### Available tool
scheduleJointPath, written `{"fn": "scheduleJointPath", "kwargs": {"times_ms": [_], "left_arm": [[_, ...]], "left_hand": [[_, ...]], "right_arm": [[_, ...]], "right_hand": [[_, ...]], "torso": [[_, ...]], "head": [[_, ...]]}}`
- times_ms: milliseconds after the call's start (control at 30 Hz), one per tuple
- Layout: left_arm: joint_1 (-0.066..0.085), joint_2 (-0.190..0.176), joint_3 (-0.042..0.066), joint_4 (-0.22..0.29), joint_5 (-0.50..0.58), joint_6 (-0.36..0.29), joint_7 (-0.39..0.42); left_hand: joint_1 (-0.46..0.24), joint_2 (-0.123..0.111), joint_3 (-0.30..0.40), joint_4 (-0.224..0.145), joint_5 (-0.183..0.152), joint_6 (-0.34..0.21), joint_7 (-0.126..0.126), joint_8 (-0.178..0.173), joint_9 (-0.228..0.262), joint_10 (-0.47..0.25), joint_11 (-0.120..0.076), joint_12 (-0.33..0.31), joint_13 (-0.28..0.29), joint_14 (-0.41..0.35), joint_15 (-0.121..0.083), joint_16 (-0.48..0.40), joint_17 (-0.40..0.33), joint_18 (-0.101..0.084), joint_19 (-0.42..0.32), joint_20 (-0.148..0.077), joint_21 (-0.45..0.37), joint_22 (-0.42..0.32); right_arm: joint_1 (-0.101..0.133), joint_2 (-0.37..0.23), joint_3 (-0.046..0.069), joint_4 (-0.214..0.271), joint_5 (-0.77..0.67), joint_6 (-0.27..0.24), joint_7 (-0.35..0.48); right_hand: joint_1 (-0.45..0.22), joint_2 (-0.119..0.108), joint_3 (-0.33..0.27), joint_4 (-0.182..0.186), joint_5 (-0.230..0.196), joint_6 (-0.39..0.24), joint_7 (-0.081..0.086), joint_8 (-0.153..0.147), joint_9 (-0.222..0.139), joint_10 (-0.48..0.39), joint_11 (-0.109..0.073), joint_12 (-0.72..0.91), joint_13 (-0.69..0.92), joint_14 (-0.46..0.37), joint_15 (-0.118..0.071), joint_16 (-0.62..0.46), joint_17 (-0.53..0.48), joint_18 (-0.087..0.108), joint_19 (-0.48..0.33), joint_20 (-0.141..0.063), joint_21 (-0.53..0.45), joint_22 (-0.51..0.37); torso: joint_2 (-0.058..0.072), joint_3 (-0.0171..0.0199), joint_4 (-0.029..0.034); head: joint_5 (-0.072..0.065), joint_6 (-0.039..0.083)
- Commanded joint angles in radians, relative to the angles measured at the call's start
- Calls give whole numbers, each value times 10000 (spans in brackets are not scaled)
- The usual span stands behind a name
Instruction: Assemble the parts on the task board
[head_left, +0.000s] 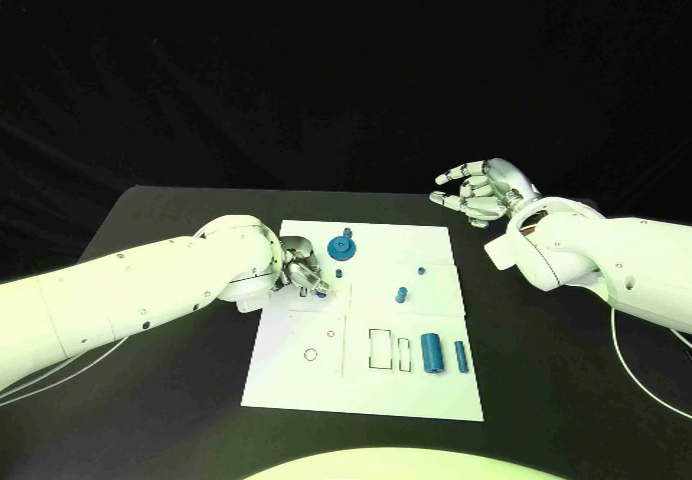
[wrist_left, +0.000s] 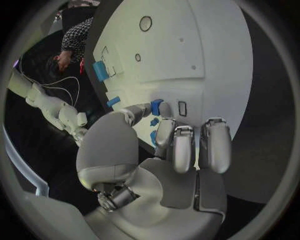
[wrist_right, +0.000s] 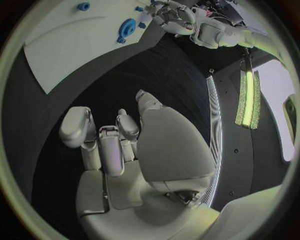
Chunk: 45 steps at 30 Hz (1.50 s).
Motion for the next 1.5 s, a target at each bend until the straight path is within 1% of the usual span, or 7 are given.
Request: {"fn": "scheduleJointPath", "kwargs": {"times_ms": [33, 900, 1000, 1033, 1233, 1367, 1500], "left_arm": [[-21, 43, -15, 22, 109, 190, 10], [-21, -79, 13, 53, 81, 58, -60], [-19, -121, 35, 90, 98, 16, -63], [-19, -134, 41, 97, 109, 4, -63], [-12, -191, 105, 112, 132, -62, -47], [-8, -203, 168, 109, 133, -89, -28], [-3, -219, 250, 85, 274, -105, 12]], "left_hand": [[-75, 7, -296, 120, -81, 60, 44, -79, -14, 43, -48, 18, 11, 998, -63, -40, 2490, -92, -13, -74, -3, 8], [-27, 27, -1263, 754, -227, 101, 67, -180, -24, 43, -28, 11, 64, 988, -48, -57, 2458, -90, -9, -65, -20, 9], [-40, 38, -1469, 954, -388, 115, 73, -196, -22, 56, -23, 24, 93, 987, -43, -60, 2452, -88, -10, -60, -25, 6], [-81, 66, -1614, 1008, -679, 126, 78, -208, -22, 56, -18, 22, 99, 986, -38, -61, 2450, -88, -11, -55, -29, 2], [-368, 158, -2060, 1034, -1332, 143, 91, -263, -31, 64, -4, 23, 128, 986, -24, -61, 2448, -88, -5, -41, -32, 12], [-461, 204, -2257, 1041, -1612, 150, 86, -282, -29, 60, -7, 15, 128, 986, -26, -62, 2447, -89, 0, -40, -30, 24], [-497, 224, -2352, 1042, -1733, 152, 83, -289, -27, 58, -8, 10, 127, 985, -27, -63, 2444, -88, -1, -41, -32, 23]], "right_arm": [[-5, -6, 2, 22, -91, 13, 65], [-6, -22, 2, 10, -68, 43, 120], [-10, -19, 2, 5, -66, 45, 123], [-11, -18, 2, 4, -66, 45, 123], [-21, -5, 2, -11, -65, 47, 127], [-29, 5, 2, -20, -64, 50, 129], [-35, 8, 2, -28, -75, 50, 131]], "right_hand": [[-149, 1, 58, 25, -36, 6, -60, 42, -16, 10, -35, -39, -17, 511, -69, -49, 354, 55, 7, -41, -28, -2], [-446, -5, -6, 32, -47, -15, -68, 109, -35, 11, -38, -51, -72, 512, -75, -77, 323, 59, 12, -50, -92, -31], [-467, -4, -11, 33, -47, -18, -67, 113, -36, 1, -39, -60, -88, 510, -75, -80, 316, 61, 10, -50, -102, -37], [-467, -4, -11, 33, -47, -18, -67, 113, -36, 1, -39, -60, -88, 510, -75, -80, 316, 61, 10, -50, -102, -37], [-500, -2, -20, 34, -47, -23, -68, 119, -39, -20, -39, -82, -120, 509, -75, -84, 310, 63, 7, -51, -115, -45], [-500, -2, -20, 34, -47, -23, -68, 119, -39, -20, -39, -82, -120, 509, -75, -84, 310, 63, 7, -51, -115, -45], [-527, -1, -27, 35, -48, -26, -68, 124, -41, -26, -39, -89, -133, 510, -76, -86, 310, 62, 9, -51, -116, -44]], "torso": [[-3, 0, -2], [-2, -14, 5], [-9, -14, 7], [-9, -13, 7], [-9, -3, 6], [-12, -3, 1], [-8, -3, -4]], "head": [[-3, -6], [-34, 46], [-12, 56], [-12, 56], [-20, 128], [5, 143], [-1, 150]]}}
